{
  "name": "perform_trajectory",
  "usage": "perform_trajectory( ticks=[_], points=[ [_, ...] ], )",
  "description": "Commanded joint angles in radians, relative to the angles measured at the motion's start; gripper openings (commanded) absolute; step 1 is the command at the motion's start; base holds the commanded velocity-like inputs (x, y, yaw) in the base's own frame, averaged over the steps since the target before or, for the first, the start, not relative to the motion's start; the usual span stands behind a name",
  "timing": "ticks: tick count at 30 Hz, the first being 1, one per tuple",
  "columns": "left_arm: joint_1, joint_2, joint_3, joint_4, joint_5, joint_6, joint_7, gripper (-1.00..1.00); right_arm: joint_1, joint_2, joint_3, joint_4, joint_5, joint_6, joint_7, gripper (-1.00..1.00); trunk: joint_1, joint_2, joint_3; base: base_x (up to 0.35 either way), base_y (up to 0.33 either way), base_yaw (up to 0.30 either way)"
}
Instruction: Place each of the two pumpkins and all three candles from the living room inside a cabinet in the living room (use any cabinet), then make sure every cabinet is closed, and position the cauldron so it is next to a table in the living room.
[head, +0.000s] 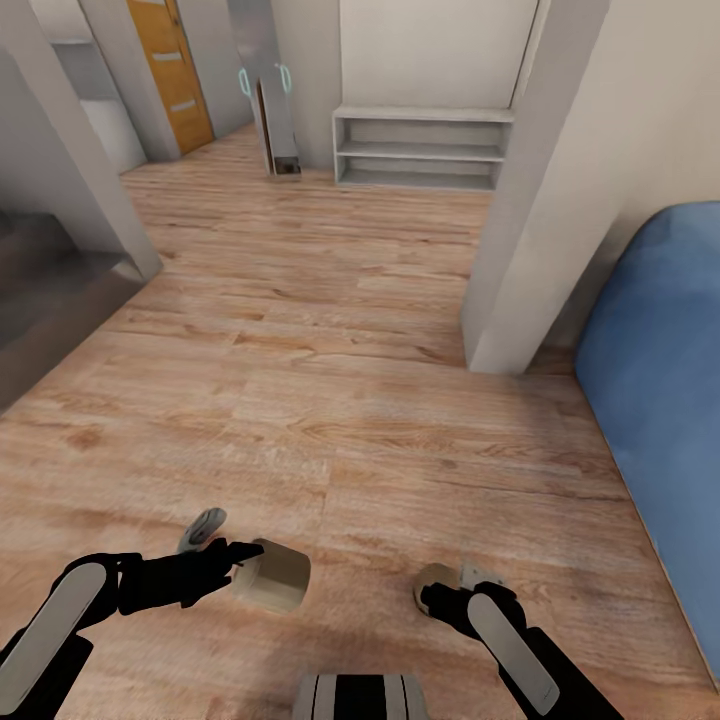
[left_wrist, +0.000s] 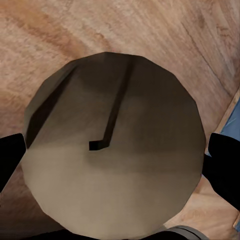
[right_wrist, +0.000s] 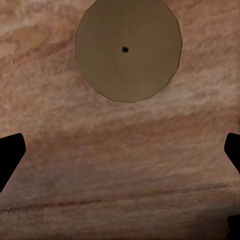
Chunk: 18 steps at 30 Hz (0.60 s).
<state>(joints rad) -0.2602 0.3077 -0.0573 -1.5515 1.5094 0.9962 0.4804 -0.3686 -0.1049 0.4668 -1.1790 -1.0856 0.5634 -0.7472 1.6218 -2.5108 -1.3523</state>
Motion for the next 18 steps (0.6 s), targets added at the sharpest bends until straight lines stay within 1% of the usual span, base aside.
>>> perform_trajectory(
  ticks=[1, 4, 10, 13, 15, 16, 17, 18],
  points=[
    [-0.001, 0.001, -0.001, -0.001, 0.013, -0.001, 0.010, -1.00, -0.001, -0.001, 0.003, -0.001, -0.007, 0.001, -0.008, 1.00, 0.000, 0.000, -0.001, 0.000, 0.000, 0.000],
    [-0.001, 0.001, -0.001, -0.001, 0.015, -0.001, 0.010, -1.00, -0.001, -0.001, 0.003, 0.001, -0.007, 0.001, -0.008, 1.00, 0.000, 0.000, -0.001, 0.000, 0.000, 0.000],
    [-0.001, 0.002, -0.001, -0.001, 0.040, 0.000, 0.011, -1.00, -0.001, -0.001, 0.003, 0.001, -0.007, 0.001, -0.008, 1.00, 0.000, 0.000, -0.001, 0.002, 0.000, 0.000],
    [-0.001, 0.002, -0.003, -0.001, 0.055, 0.001, 0.011, -1.00, -0.001, -0.001, 0.003, 0.001, -0.007, 0.001, -0.008, 1.00, 0.000, 0.000, -0.001, 0.097, 0.000, 0.000],
    [0.000, 0.004, -0.003, -0.001, 0.080, 0.002, 0.010, -1.00, -0.001, -0.001, 0.003, 0.001, -0.007, 0.001, -0.008, 1.00, 0.000, 0.000, -0.001, 0.042, 0.000, 0.000],
    [0.001, 0.014, -0.008, -0.001, 0.113, 0.002, 0.010, -1.00, -0.001, -0.001, 0.003, 0.001, -0.007, 0.001, -0.008, 1.00, 0.000, 0.000, -0.001, 0.019, 0.000, 0.000],
    [0.001, 0.019, -0.010, -0.001, 0.123, 0.002, 0.010, -1.00, -0.001, -0.001, 0.003, 0.001, -0.007, 0.001, -0.008, 1.00, 0.000, 0.000, -0.001, 0.015, 0.000, 0.000],
    [0.001, 0.033, -0.017, -0.001, 0.145, 0.002, 0.010, -1.00, -0.001, -0.001, 0.003, 0.001, -0.007, 0.001, -0.008, 1.00, 0.000, 0.000, -0.001, 0.015, 0.000, 0.000]
  ],
)
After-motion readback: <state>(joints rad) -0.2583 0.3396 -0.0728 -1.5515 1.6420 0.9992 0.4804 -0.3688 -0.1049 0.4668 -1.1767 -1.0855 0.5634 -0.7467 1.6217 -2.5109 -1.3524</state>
